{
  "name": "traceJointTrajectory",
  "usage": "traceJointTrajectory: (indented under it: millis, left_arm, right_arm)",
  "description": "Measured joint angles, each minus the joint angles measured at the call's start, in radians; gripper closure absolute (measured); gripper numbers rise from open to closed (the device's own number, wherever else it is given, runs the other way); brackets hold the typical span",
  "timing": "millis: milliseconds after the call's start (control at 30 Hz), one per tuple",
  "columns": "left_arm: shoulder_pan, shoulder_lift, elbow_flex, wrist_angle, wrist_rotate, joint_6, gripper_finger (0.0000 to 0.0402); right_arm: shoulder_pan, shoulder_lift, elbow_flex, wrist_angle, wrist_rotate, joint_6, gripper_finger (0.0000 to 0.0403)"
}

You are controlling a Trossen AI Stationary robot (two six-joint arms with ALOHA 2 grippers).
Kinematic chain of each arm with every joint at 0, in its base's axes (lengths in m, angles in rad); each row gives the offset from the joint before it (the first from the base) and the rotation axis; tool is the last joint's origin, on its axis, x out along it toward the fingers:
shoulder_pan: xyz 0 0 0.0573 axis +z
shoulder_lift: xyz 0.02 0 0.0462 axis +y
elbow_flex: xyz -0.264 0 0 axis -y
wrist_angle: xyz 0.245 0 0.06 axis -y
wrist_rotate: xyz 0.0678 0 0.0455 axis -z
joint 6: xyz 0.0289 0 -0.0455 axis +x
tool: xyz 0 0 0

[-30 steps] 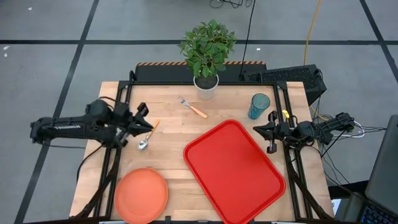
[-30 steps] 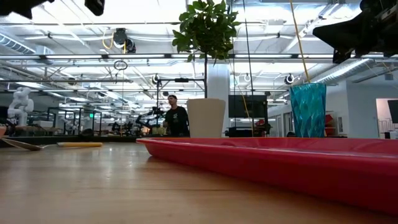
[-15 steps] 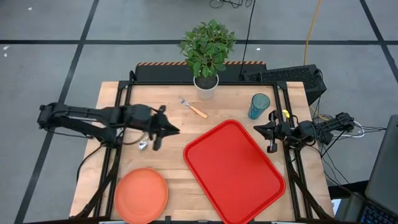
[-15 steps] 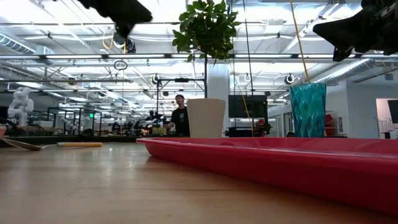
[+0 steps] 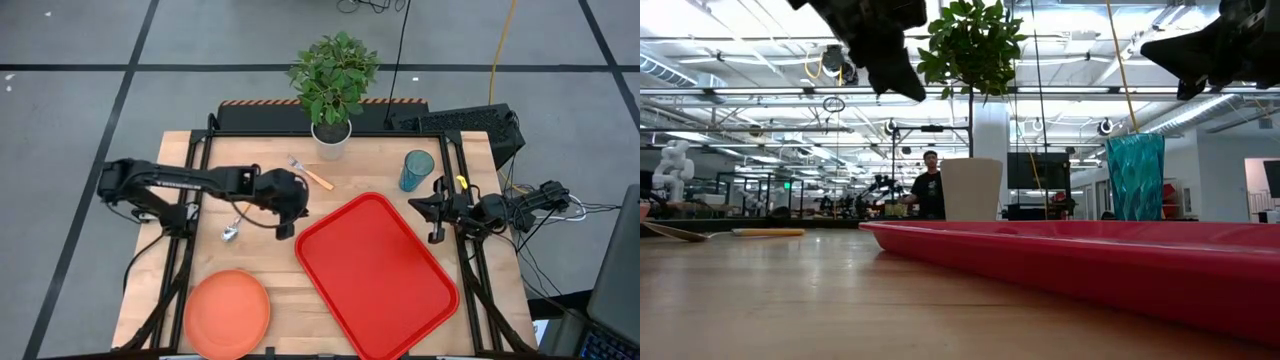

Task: Pick and place plate/cup/fork/spoon on tray
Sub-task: Move the red tray to the center of the table

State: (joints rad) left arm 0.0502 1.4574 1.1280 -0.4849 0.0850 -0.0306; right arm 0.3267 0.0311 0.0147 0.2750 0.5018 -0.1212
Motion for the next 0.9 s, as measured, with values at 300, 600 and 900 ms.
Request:
traceJointTrajectory:
  millis: [300,600,900]
  left_arm:
    - [0.034,0.154,0.106,-0.144,0.025,-0.085,0.0319]
    - [0.033,0.272,0.108,-0.096,0.003,-0.173,0.0252]
    - [0.016,0.351,0.108,-0.106,0.003,-0.292,0.0245]
  right_arm:
    - [0.0,0.0,0.0,-0.053,0.0,0.0,0.0403]
    - [0.0,0.0,0.0,-0.131,0.0,0.031,0.0403]
    - [0.0,0.0,0.0,-0.165,-0.004,0.053,0.0403]
